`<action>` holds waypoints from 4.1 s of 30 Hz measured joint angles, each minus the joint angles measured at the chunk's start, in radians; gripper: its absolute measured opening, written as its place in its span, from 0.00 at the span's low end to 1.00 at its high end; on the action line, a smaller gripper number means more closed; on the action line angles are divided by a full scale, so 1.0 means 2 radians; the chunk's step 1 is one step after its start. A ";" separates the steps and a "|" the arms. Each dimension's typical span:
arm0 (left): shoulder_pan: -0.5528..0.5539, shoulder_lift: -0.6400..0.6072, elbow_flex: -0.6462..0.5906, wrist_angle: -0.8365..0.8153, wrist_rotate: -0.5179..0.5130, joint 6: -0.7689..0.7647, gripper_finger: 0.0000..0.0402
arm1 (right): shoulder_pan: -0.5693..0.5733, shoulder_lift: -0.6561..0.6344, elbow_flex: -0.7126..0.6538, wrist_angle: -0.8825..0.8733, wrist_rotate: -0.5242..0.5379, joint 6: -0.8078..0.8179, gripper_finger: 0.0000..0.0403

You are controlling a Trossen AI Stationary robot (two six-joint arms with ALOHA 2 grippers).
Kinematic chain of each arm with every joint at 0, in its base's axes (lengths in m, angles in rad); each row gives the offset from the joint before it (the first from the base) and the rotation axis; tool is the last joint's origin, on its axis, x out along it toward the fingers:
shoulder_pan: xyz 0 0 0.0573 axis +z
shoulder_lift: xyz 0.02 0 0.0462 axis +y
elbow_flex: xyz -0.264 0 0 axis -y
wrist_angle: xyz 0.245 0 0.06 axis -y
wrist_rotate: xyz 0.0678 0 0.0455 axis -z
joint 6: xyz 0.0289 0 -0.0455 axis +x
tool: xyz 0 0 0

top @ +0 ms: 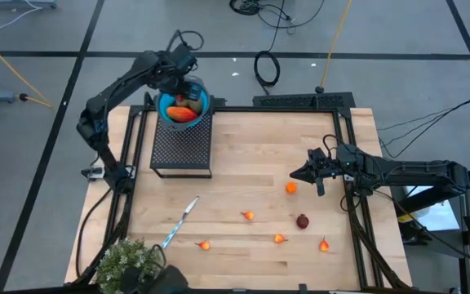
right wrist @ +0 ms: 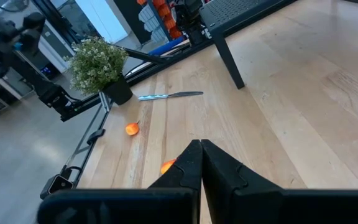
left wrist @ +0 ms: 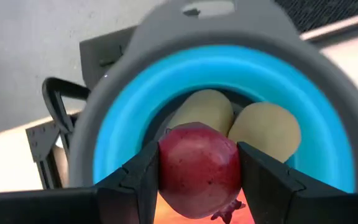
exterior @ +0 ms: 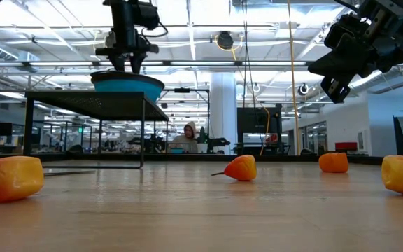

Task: Pick & Place Fruit
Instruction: Put the red pomegranate into the blue strainer bowl on the shelf, then put the orange into the blue strainer bowl on the shelf

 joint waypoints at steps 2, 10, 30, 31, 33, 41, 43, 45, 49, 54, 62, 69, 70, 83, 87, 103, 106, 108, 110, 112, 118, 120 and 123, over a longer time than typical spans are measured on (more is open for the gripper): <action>-0.002 0.008 0.000 -0.012 0.000 -0.005 0.45 | 0.000 0.000 0.000 0.000 0.000 0.000 0.00; 0.001 0.022 0.000 -0.045 -0.025 -0.039 0.45 | 0.000 0.000 0.000 0.000 0.000 0.000 0.00; 0.014 0.022 -0.003 -0.057 -0.025 -0.029 0.46 | 0.000 0.000 0.000 -0.001 0.000 0.000 0.00; 0.014 0.022 -0.003 -0.057 -0.025 -0.029 0.47 | 0.000 0.000 0.000 -0.001 0.000 0.000 0.00; 0.014 0.022 -0.003 -0.057 -0.025 -0.028 0.51 | 0.000 0.000 0.000 0.000 0.000 0.000 0.00; 0.014 0.022 -0.003 -0.055 -0.025 -0.027 0.70 | 0.000 0.000 0.000 0.000 0.000 0.005 0.00; 0.014 0.022 -0.003 -0.055 -0.025 -0.027 0.74 | 0.000 0.000 0.000 0.000 0.000 0.006 0.00; 0.014 0.022 -0.001 -0.057 -0.024 -0.027 0.77 | 0.000 0.000 0.000 0.000 0.000 0.006 0.00; 0.011 0.013 0.017 -0.061 -0.021 -0.030 0.80 | 0.000 0.000 0.000 0.000 -0.001 0.005 0.00; -0.024 -0.020 0.042 -0.048 -0.022 -0.041 0.77 | 0.000 0.000 0.000 0.006 -0.010 -0.011 0.00; -0.138 -0.087 0.045 0.041 -0.021 0.003 0.65 | 0.000 0.000 0.000 0.055 -0.039 -0.021 0.00; -0.244 -0.112 0.045 0.072 -0.052 0.018 0.51 | 0.000 0.000 0.000 0.064 -0.039 -0.024 0.00; -0.259 -0.112 0.045 0.071 -0.059 0.018 0.48 | 0.000 0.000 0.000 0.064 -0.039 -0.025 0.00; -0.390 -0.112 -0.017 0.121 -0.093 0.040 0.02 | 0.034 -0.001 0.001 0.090 -0.039 -0.088 0.00; -0.402 -0.110 -0.052 0.185 -0.041 0.074 0.03 | 0.048 -0.001 0.001 0.088 -0.027 -0.088 0.00; -0.420 -0.165 -0.280 0.500 0.111 0.127 0.01 | 0.147 0.003 0.077 -0.104 0.071 -0.104 0.00; -0.424 -0.200 -0.340 0.554 0.111 0.126 0.01 | 0.165 0.010 0.114 -0.161 0.094 -0.104 0.00; -0.429 -0.222 -0.378 0.599 0.111 0.125 0.02 | 0.175 0.019 0.135 -0.197 0.108 -0.103 0.00; -0.433 -0.246 -0.414 0.617 0.111 0.120 0.02 | 0.183 0.031 0.157 -0.231 0.121 -0.101 0.00; -0.439 -0.269 -0.446 0.651 0.110 0.118 0.01 | 0.189 0.046 0.179 -0.268 0.122 -0.100 0.00; -0.452 -0.347 -0.524 0.676 0.101 0.119 0.02 | 0.197 0.107 0.230 -0.343 0.121 -0.084 0.00; -0.455 -0.375 -0.544 0.678 0.094 0.121 0.01 | 0.197 0.131 0.245 -0.364 0.120 -0.081 0.00; -0.458 -0.415 -0.570 0.679 0.088 0.129 0.01 | 0.197 0.169 0.266 -0.394 0.121 -0.081 0.00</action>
